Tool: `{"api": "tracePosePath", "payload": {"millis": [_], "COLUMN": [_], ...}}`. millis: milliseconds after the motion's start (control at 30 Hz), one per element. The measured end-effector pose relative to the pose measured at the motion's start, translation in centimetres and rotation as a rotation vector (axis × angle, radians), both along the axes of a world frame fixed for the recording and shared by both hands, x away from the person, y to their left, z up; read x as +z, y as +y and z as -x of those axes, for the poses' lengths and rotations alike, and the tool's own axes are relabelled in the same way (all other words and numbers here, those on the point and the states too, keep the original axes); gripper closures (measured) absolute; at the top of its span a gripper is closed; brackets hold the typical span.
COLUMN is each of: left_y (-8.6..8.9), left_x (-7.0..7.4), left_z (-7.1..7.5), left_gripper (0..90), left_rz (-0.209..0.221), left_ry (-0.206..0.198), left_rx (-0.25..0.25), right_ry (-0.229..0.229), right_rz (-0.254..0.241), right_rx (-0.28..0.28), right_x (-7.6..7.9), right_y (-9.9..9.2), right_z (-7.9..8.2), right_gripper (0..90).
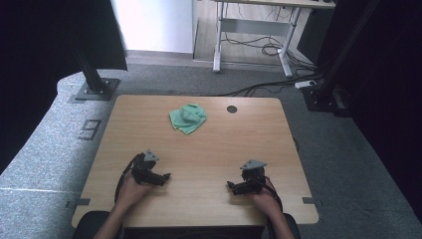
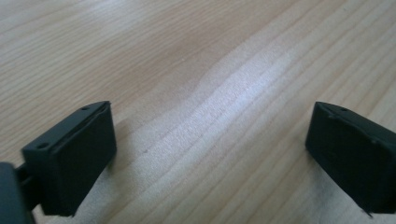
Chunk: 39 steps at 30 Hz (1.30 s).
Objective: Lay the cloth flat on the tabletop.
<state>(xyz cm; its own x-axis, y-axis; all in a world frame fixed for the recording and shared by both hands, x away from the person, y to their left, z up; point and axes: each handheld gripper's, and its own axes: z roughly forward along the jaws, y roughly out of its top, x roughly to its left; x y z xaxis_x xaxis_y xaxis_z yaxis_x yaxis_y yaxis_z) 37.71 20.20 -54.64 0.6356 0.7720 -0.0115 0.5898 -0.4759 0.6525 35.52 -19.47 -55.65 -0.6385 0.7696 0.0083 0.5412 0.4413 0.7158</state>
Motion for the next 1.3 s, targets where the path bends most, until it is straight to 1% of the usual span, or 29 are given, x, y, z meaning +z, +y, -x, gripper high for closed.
{"api": "tracePosePath", "payload": {"millis": [100,200,333,800,900,933,1133,1167,1300], "left_y": [0.0,0.0,-0.2,-1.6,-1.9,-2.1,-2.8,-3.0,-3.3], "left_x": [0.1,0.1,0.1,0.7,0.8,0.8,1.0,1.1,1.4], "left_z": [-0.4,-0.7,-0.9,-1.7,-1.9,-2.0,-2.5,-2.8,-3.4], "left_gripper": [3.7,3.4,3.5,3.8,4.1,4.1,4.4,4.4,4.4], "left_rz": [0.024,0.036,0.03,0.001,0.001,-0.004,-0.003,-0.012,-0.011], "left_ry": [0.006,0.012,0.014,-0.001,-0.001,-0.004,-0.004,-0.008,-0.011], "left_rx": [0.015,0.019,0.019,-0.02,-0.026,-0.033,-0.048,-0.055,-0.059], "right_ry": [0.0,0.0,0.0,0.0,0.0,0.0,0.0,0.0,0.0], "right_rz": [0.0,0.0,0.0,0.001,0.0,0.0,0.0,0.001,0.001], "right_rx": [0.0,0.0,0.0,0.0,0.0,0.0,0.0,0.0,0.0], "right_x": [0.0,0.0,0.0,0.0,0.0,0.0,0.0,0.0,0.0], "right_y": [0.0,0.0,0.0,0.0,0.0,0.0,0.0,0.0,0.0], "right_z": [0.0,0.0,0.0,0.0,0.0,0.0,0.0,0.0,0.0], "right_gripper": [0.0,0.0,0.0,0.0,0.0,0.0,0.0,0.0,0.0]}}
